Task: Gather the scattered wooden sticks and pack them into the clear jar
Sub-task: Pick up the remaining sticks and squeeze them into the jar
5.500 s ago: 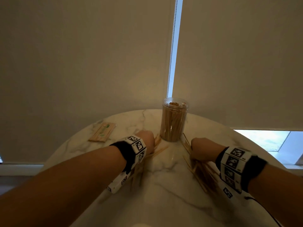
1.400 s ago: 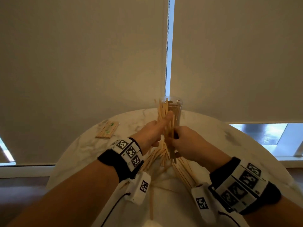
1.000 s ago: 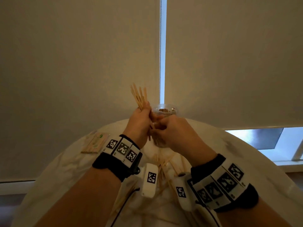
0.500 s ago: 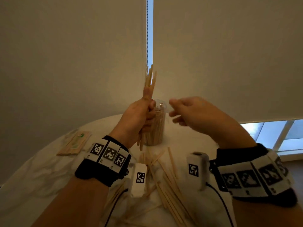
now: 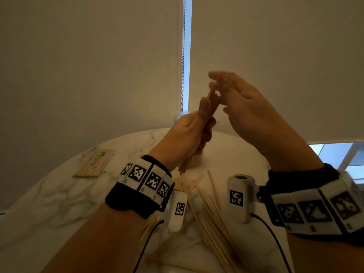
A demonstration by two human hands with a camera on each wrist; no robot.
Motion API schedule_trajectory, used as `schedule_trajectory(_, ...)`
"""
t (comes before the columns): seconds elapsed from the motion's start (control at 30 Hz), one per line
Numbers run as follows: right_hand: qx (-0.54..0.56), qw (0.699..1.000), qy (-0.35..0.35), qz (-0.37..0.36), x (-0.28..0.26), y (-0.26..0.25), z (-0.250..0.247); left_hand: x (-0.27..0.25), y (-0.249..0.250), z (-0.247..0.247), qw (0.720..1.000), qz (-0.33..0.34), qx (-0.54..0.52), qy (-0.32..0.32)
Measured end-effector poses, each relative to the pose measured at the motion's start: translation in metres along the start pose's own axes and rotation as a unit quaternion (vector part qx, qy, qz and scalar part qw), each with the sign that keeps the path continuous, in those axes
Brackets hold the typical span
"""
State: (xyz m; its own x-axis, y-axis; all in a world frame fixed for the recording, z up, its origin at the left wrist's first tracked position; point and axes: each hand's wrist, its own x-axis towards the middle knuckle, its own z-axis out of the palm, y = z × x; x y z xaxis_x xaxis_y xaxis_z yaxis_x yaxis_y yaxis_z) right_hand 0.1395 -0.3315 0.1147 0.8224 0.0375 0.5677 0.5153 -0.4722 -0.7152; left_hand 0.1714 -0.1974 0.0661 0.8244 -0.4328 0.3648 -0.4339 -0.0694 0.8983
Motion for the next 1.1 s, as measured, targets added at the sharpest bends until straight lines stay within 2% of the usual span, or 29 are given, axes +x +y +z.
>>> schedule_trajectory(0.07, -0.003, 1.000, -0.010, -0.011, 0.000, 0.001, 0.001, -0.001, 0.001, -0.007, 1.000, 0.006, 0.002, -0.019)
schedule_trajectory(0.13, -0.031, 0.996, -0.082, -0.009, -0.002, -0.001, 0.003, -0.004, 0.002, -0.010, 0.998, 0.002, 0.029, -0.063)
schedule_trajectory(0.17, -0.037, 0.994, -0.103, -0.007, -0.003, -0.002, 0.004, -0.004, 0.003, -0.009, 0.997, -0.003, 0.034, -0.062)
schedule_trajectory(0.2, -0.031, 0.995, -0.099, -0.011, -0.003, -0.001, 0.006, -0.003, 0.002, -0.008, 0.999, -0.006, 0.025, -0.040)
schedule_trajectory(0.27, 0.008, 0.999, -0.052, -0.013, -0.001, 0.001, 0.008, 0.000, 0.003, -0.009, 0.998, -0.011, -0.041, 0.047)
schedule_trajectory(0.33, 0.008, 0.999, -0.042, 0.010, 0.001, 0.005, 0.006, 0.004, 0.006, -0.014, 0.974, -0.006, -0.184, 0.134)
schedule_trajectory(0.4, -0.054, 0.986, -0.142, 0.067, -0.003, 0.007, 0.007, 0.006, 0.011, -0.022, 0.927, 0.019, -0.321, 0.195)
schedule_trajectory(0.47, -0.083, 0.949, -0.280, 0.120, -0.011, 0.005, 0.015, 0.007, 0.016, -0.026, 0.890, 0.043, -0.386, 0.239)
schedule_trajectory(0.5, -0.060, 0.941, -0.307, 0.129, -0.012, 0.004, 0.019, 0.007, 0.018, -0.026, 0.881, 0.051, -0.401, 0.246)
schedule_trajectory(0.53, -0.030, 0.945, -0.300, 0.124, -0.013, 0.004, 0.025, 0.006, 0.019, -0.025, 0.879, 0.053, -0.407, 0.242)
schedule_trajectory(0.6, -0.008, 0.968, -0.227, 0.102, -0.011, 0.004, 0.033, 0.004, 0.020, -0.020, 0.899, 0.052, -0.383, 0.204)
schedule_trajectory(0.7, -0.071, 0.985, -0.148, 0.052, -0.008, 0.005, 0.039, 0.002, 0.020, -0.015, 0.948, 0.046, -0.260, 0.176)
schedule_trajectory(0.8, -0.095, 0.991, -0.095, -0.008, -0.007, 0.008, 0.039, -0.001, 0.022, -0.015, 0.965, 0.034, -0.222, 0.136)
schedule_trajectory(0.93, -0.142, 0.980, -0.137, -0.012, -0.005, 0.012, 0.033, -0.001, 0.028, -0.021, 0.964, -0.001, -0.243, 0.108)
schedule_trajectory(1.0, -0.170, 0.971, -0.170, -0.011, -0.005, 0.011, 0.025, -0.002, 0.031, -0.032, 0.944, 0.000, -0.286, 0.165)
schedule_trajectory(1.07, -0.181, 0.958, -0.221, -0.007, -0.007, 0.008, 0.018, -0.004, 0.032, -0.047, 0.916, 0.027, -0.330, 0.227)
schedule_trajectory(1.1, -0.185, 0.951, -0.246, -0.009, -0.009, 0.007, 0.016, -0.005, 0.032, -0.053, 0.911, 0.035, -0.335, 0.238)
